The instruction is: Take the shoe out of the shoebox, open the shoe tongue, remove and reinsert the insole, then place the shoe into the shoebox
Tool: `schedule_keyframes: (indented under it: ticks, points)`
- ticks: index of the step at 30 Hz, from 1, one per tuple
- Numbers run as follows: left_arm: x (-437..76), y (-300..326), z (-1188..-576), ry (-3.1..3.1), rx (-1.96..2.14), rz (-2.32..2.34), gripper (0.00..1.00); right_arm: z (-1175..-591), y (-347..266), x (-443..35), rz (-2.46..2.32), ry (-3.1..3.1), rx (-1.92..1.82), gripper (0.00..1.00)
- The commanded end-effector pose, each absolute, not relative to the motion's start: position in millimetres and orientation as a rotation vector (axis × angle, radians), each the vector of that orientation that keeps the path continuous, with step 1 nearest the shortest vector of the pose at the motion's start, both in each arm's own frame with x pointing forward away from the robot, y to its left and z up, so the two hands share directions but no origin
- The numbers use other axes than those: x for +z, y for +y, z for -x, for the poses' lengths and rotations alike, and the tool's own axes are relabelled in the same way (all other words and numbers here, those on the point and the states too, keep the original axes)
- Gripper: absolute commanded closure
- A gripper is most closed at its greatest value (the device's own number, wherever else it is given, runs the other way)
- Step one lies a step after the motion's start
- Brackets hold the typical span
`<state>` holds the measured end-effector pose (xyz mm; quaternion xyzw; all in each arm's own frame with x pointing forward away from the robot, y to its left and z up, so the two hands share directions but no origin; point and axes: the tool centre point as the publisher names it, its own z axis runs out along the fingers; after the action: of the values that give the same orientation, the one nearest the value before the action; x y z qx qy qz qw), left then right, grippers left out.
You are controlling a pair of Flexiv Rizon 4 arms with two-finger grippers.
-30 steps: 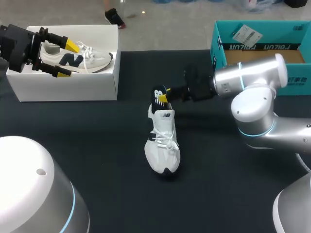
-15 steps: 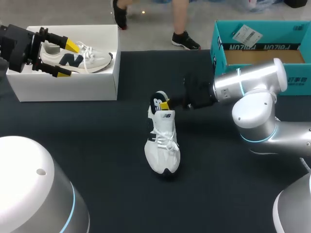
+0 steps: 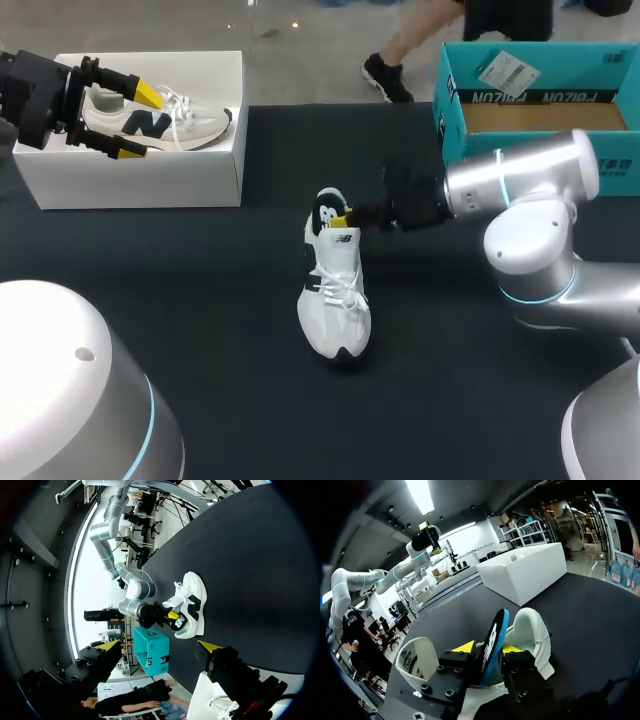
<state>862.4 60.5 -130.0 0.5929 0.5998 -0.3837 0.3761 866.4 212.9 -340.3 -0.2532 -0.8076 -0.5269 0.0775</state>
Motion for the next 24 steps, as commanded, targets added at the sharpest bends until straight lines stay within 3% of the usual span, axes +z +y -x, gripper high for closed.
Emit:
schedule_keyframes:
  ticks: [1,5,7,10,12,24]
  points:
    - [-129.5,60.3,-862.1,1.538,-0.979,-1.52,0.0,-873.7,219.6,-335.4,0.743,-2.431,-1.58,0.22]
    - [-129.5,60.3,-862.1,1.538,-0.979,-1.52,0.0,-880.4,221.3,-332.4,0.726,-2.445,-1.586,0.22]
    - [-129.5,60.3,-862.1,1.538,-0.979,-1.52,0.0,-884.7,220.9,-331.1,0.728,-2.447,-1.593,0.27]
    - [-129.5,60.3,-862.1,1.538,-0.979,-1.52,0.0,-888.0,221.4,-330.6,0.731,-2.449,-1.599,0.63]
    - [-129.5,60.3,-862.1,1.538,-0.979,-1.52,0.0,-888.2,222.1,-331.3,0.731,-2.453,-1.597,0.98]
    - [-129.5,60.3,-862.1,1.538,-0.979,-1.52,0.0,-875.7,222.0,-338.8,0.737,-2.456,-1.527,1.0]
